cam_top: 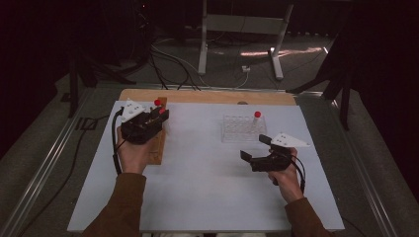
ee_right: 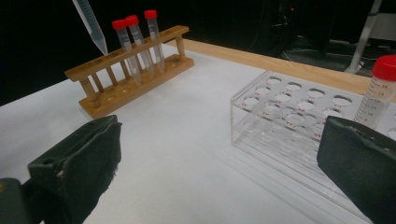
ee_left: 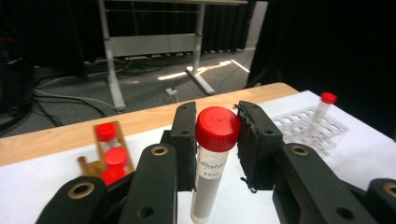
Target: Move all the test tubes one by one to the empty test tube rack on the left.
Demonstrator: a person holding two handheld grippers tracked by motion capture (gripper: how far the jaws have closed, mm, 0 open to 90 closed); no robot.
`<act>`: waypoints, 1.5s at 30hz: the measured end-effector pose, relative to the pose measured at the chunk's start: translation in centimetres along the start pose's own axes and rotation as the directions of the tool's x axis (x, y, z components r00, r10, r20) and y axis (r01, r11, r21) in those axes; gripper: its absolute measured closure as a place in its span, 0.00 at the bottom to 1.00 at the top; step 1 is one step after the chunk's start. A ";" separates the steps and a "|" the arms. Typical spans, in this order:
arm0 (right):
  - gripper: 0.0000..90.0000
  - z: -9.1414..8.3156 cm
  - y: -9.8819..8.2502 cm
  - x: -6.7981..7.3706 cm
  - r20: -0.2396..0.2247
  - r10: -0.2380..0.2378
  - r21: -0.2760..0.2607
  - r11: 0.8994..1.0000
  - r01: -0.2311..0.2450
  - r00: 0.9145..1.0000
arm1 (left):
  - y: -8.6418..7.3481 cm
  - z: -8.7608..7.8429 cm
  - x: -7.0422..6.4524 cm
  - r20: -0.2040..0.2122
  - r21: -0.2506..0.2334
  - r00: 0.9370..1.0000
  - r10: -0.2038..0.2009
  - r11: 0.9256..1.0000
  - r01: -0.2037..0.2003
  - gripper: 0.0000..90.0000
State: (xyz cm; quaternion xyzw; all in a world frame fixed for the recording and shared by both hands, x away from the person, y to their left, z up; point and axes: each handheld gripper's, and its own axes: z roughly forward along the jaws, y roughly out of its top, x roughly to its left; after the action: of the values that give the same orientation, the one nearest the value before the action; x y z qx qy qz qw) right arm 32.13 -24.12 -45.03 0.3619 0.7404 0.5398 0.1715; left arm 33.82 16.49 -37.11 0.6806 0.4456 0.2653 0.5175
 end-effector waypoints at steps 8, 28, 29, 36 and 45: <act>0.00 0.0 0.0 0.0 -0.003 0.002 -0.001 1.000 -0.002 1.000 | -0.2 0.0 1.3 -0.052 -0.002 0.999 -0.013 1.000 0.013 0.78; 0.00 -0.2 0.0 -0.1 -0.008 0.005 -0.011 1.000 -0.005 1.000 | -1.4 1.2 2.8 -0.127 0.039 0.992 -0.024 0.999 0.029 0.78; 0.00 -0.2 0.0 -0.1 -0.008 0.004 -0.010 1.000 -0.005 1.000 | -1.6 1.3 2.8 -0.131 0.044 0.991 -0.025 0.999 0.031 0.78; 0.00 -0.1 0.0 -0.1 -0.009 0.002 -0.009 1.000 -0.003 1.000 | -2.4 1.6 3.2 -0.144 0.063 0.989 -0.036 0.997 0.046 0.78; 0.00 -0.1 -0.1 0.0 -0.011 0.006 -0.007 1.000 -0.006 1.000 | -3.1 1.8 3.4 -0.150 0.069 0.987 -0.049 0.996 0.060 0.78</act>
State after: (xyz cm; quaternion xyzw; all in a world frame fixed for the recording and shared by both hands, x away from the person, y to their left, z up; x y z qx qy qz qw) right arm 32.09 -24.21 -45.06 0.3607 0.7384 0.5448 0.1671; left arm 35.87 18.90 -40.92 0.6650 0.5107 0.2843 0.4649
